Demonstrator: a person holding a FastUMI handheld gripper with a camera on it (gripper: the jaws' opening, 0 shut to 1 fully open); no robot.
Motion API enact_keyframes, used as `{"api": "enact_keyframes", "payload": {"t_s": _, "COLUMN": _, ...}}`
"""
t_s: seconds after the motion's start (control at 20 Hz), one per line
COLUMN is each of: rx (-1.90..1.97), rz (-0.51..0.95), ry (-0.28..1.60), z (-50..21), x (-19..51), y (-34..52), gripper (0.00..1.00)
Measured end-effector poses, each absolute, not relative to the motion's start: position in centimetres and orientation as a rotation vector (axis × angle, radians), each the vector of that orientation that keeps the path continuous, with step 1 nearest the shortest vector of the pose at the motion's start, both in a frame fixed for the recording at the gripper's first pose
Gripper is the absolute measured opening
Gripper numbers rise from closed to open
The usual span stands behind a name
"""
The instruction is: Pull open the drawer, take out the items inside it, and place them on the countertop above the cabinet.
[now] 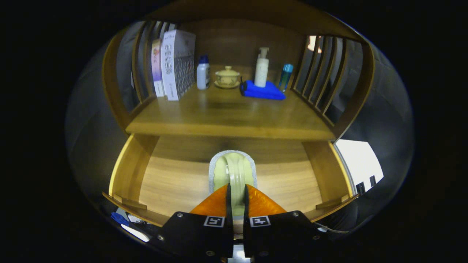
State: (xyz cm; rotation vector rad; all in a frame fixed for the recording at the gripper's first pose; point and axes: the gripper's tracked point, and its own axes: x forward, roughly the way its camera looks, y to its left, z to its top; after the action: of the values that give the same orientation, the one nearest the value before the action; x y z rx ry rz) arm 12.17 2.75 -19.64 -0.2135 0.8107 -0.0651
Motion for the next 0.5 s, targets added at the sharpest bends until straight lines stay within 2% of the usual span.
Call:
{"api": "enact_keyframes", "payload": {"t_s": 0.2, "rx": -0.219, "rz": -0.053, "ry": 0.725, "z": -16.1, "x": 15.4, "y": 3.8, "gripper": 0.11}}
{"api": "enact_keyframes", "payload": {"t_s": 0.5, "rx": -0.336, "rz": -0.016, "ry": 0.664, "z": -15.1, "x": 22.7, "y": 3.8, "gripper": 0.11}}
